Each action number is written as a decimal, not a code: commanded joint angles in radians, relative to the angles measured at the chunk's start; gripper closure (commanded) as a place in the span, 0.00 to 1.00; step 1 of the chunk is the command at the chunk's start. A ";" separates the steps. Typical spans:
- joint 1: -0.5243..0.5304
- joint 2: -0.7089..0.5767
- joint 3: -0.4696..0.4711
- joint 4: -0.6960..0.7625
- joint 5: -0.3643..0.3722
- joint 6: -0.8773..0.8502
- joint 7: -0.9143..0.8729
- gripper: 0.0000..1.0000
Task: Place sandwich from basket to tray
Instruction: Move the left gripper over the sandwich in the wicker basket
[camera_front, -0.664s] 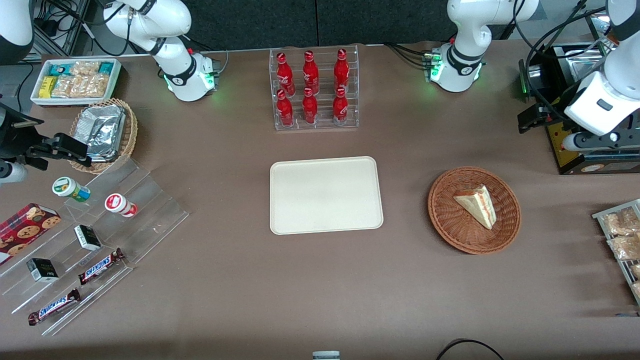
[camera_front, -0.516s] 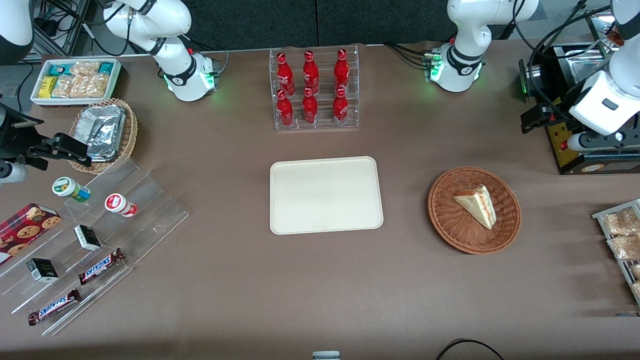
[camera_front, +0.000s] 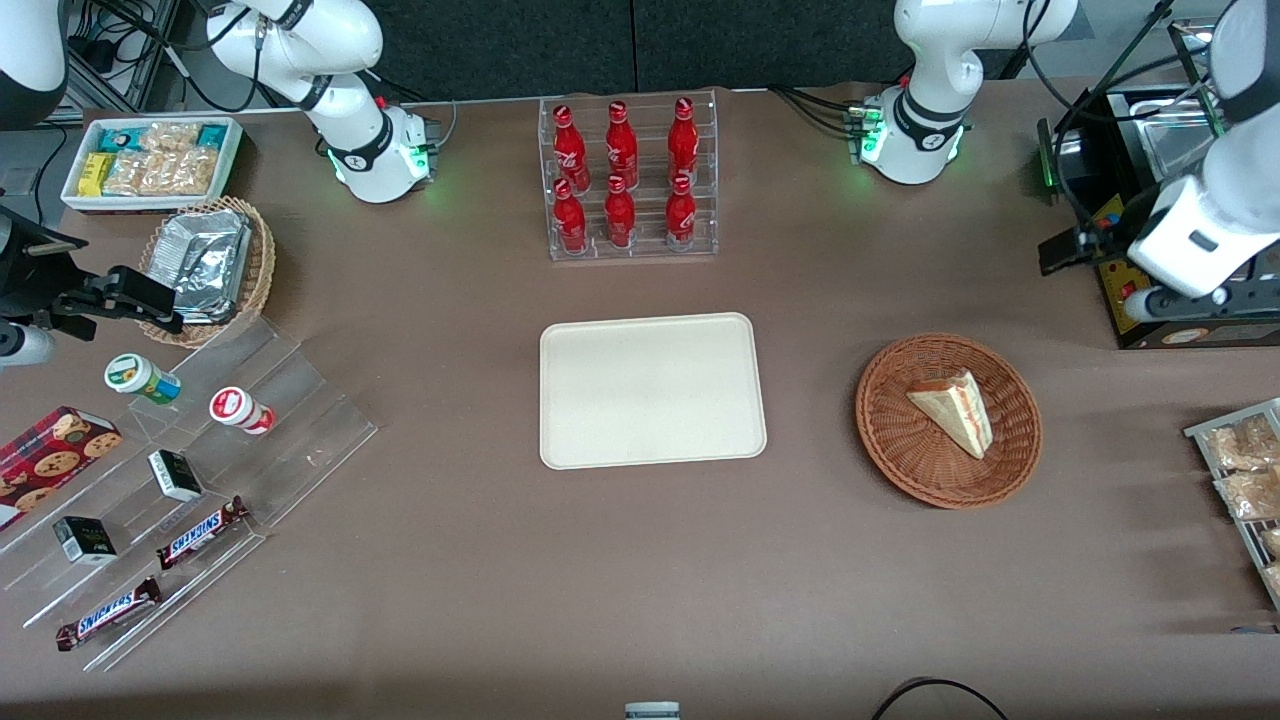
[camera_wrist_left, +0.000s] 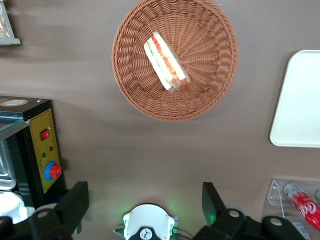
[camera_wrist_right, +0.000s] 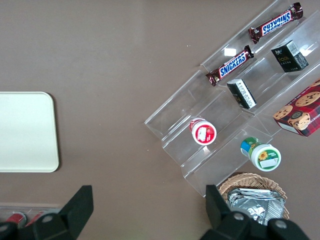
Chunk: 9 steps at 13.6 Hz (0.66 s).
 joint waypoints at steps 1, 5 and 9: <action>-0.002 -0.012 0.015 -0.107 0.013 0.090 -0.111 0.00; -0.002 0.027 0.016 -0.236 0.013 0.354 -0.330 0.00; -0.014 0.089 0.013 -0.302 0.014 0.529 -0.539 0.00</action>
